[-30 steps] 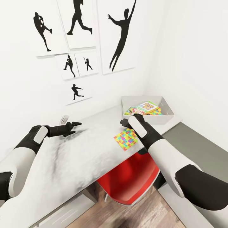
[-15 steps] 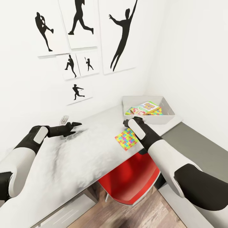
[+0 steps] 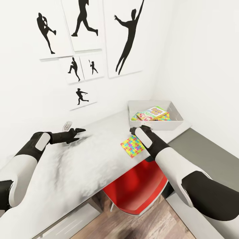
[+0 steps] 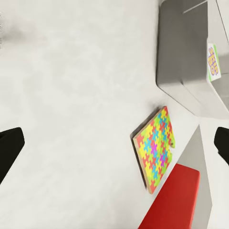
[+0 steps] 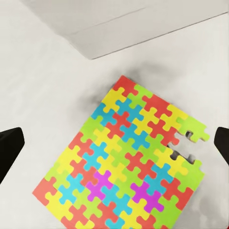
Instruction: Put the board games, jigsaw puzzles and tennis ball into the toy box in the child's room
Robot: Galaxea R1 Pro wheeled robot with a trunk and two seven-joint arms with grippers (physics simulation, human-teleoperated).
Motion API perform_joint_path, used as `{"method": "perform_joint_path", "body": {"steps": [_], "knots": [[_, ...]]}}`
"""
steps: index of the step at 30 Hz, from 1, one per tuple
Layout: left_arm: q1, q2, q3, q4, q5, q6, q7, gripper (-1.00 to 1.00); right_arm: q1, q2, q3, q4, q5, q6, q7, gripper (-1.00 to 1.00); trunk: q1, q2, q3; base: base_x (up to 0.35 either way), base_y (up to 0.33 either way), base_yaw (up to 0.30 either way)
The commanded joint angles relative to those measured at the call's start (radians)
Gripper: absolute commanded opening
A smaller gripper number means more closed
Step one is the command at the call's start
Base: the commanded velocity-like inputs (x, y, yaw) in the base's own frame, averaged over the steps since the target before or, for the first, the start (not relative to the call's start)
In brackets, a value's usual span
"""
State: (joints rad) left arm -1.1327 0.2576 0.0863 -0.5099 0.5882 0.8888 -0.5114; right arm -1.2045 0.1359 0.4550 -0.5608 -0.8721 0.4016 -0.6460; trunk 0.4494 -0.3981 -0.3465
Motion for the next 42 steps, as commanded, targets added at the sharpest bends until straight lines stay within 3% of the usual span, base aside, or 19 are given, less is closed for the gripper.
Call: {"method": "perform_joint_path", "body": {"steps": [1, 21, 42], "knots": [[-0.001, 0.000, 0.004, 0.000, -0.004, 0.005, -0.004, 1.00, -0.001, 0.000, 0.005, 0.005, -0.005, 0.003, -0.004, 1.00, 0.001, -0.002, -0.002, 0.000, 0.005, 0.000], [0.012, 0.000, 0.006, 0.001, -0.002, 0.005, -0.006, 1.00, -0.001, 0.002, 0.007, 0.032, -0.005, 0.000, 0.003, 1.00, 0.001, -0.002, -0.002, 0.031, 0.052, 0.000], [0.014, 0.022, 0.007, 0.002, 0.011, 0.007, -0.030, 1.00, -0.001, -0.001, 0.007, 0.033, -0.005, 0.000, 0.003, 1.00, 0.001, -0.002, -0.002, 0.006, 0.000, 0.000]]}}
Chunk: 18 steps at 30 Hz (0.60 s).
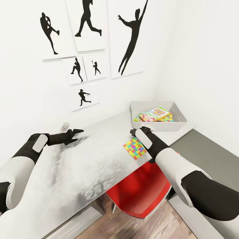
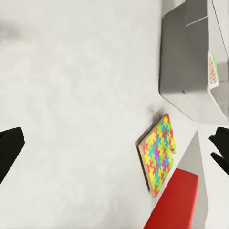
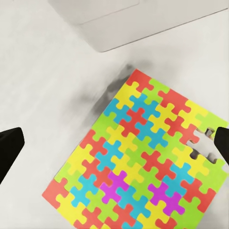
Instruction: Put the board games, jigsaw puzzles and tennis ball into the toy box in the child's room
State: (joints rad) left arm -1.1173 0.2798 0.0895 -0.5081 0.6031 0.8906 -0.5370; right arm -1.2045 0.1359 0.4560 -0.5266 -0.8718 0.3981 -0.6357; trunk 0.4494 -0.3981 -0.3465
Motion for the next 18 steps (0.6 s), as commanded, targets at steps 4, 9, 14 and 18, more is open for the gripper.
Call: {"method": "perform_joint_path", "body": {"steps": [4, 9, 14, 18], "knots": [[-0.001, 0.000, 0.004, 0.000, -0.003, 0.026, -0.017, 1.00, -0.001, -0.001, 0.006, -0.001, -0.006, 0.003, -0.007, 1.00, 0.001, -0.002, -0.002, 0.000, 0.000, 0.000], [-0.001, 0.002, 0.005, 0.000, -0.003, 0.056, -0.037, 1.00, -0.001, -0.001, 0.006, -0.001, -0.006, 0.003, -0.007, 1.00, 0.020, -0.037, -0.017, 0.000, 0.000, 0.000], [-0.001, 0.005, 0.006, 0.000, -0.003, 0.062, -0.045, 1.00, -0.001, -0.001, 0.006, -0.001, -0.006, 0.003, -0.007, 1.00, 0.020, -0.037, -0.017, 0.000, 0.000, 0.000], [-0.001, 0.014, 0.005, 0.000, -0.003, 0.064, -0.047, 1.00, -0.001, -0.002, 0.006, -0.001, -0.006, 0.003, -0.007, 1.00, 0.020, -0.037, -0.017, 0.000, 0.000, 0.000]]}}
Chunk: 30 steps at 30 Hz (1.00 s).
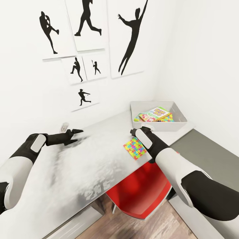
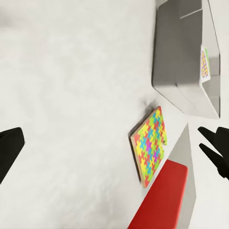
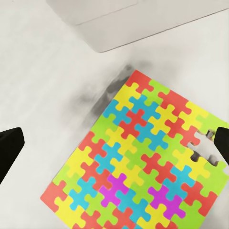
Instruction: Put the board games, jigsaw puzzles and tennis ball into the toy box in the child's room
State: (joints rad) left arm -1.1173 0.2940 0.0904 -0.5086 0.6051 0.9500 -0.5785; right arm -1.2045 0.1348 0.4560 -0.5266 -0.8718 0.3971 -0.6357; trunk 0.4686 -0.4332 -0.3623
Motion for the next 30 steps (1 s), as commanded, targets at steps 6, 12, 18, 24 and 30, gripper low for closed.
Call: {"method": "perform_joint_path", "body": {"steps": [6, 12, 18, 24, 30], "knots": [[-0.001, 0.004, 0.004, 0.000, -0.005, 0.006, -0.006, 1.00, -0.001, -0.001, 0.006, -0.001, -0.006, 0.004, -0.007, 1.00, 0.001, -0.002, -0.002, 0.000, 0.000, 0.000], [-0.001, 0.006, 0.004, 0.000, -0.005, 0.006, -0.006, 1.00, -0.001, -0.001, 0.006, -0.001, -0.006, 0.004, -0.007, 1.00, 0.001, -0.002, -0.002, 0.000, 0.000, 0.000], [-0.001, 0.006, 0.004, 0.000, -0.005, 0.006, -0.006, 1.00, -0.001, -0.001, 0.006, -0.001, -0.006, 0.004, -0.007, 1.00, 0.024, -0.044, -0.021, 0.000, 0.000, 0.000], [-0.001, 0.007, 0.005, 0.000, -0.005, 0.007, -0.006, 1.00, -0.001, -0.001, 0.006, -0.001, -0.006, 0.003, -0.007, 1.00, 0.047, -0.086, -0.039, 0.000, 0.000, 0.000], [-0.001, 0.007, 0.004, 0.000, -0.005, 0.011, -0.006, 1.00, -0.001, -0.002, 0.006, 0.000, -0.006, -0.002, -0.007, 1.00, 0.070, -0.128, -0.058, 0.000, 0.000, 0.000]]}}
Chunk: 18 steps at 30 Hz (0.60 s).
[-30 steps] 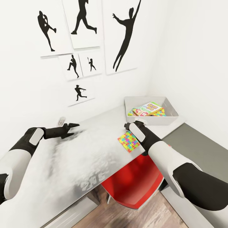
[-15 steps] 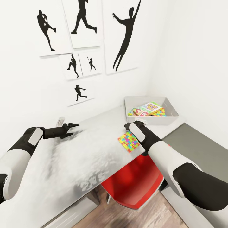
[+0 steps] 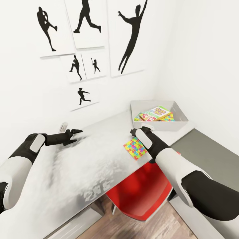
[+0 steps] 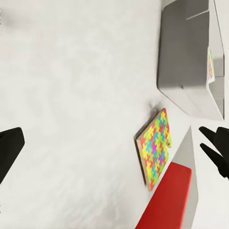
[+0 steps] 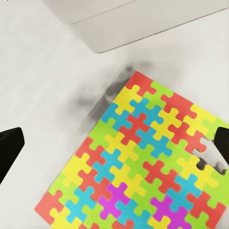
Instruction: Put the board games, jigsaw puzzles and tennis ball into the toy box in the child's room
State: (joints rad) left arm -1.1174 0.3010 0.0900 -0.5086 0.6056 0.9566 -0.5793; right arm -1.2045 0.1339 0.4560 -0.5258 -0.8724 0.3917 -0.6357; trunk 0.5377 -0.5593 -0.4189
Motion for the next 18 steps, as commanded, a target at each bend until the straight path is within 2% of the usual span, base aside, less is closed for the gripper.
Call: {"method": "perform_joint_path", "body": {"steps": [1, 3, 12, 18], "knots": [[-0.001, 0.000, 0.004, 0.000, -0.005, 0.005, -0.005, 1.00, -0.001, -0.001, 0.006, -0.001, -0.006, 0.002, -0.007, 1.00, 0.004, -0.009, -0.005, 0.000, 0.000, 0.000], [-0.001, 0.000, 0.004, 0.000, -0.006, 0.006, -0.005, 1.00, -0.001, -0.004, 0.006, -0.001, -0.006, -0.002, -0.007, 1.00, 0.012, -0.023, -0.011, 0.000, 0.000, 0.000], [-0.001, 0.000, 0.004, 0.000, -0.006, 0.007, -0.005, 1.00, -0.001, -0.016, 0.006, 0.000, -0.005, -0.011, -0.007, 1.00, 0.012, -0.023, -0.011, 0.000, 0.000, 0.000], [-0.001, 0.000, 0.004, 0.000, -0.006, 0.007, -0.005, 1.00, -0.001, -0.017, 0.006, 0.000, -0.005, -0.011, -0.007, 1.00, 0.035, -0.065, -0.030, 0.000, 0.000, 0.000]]}}
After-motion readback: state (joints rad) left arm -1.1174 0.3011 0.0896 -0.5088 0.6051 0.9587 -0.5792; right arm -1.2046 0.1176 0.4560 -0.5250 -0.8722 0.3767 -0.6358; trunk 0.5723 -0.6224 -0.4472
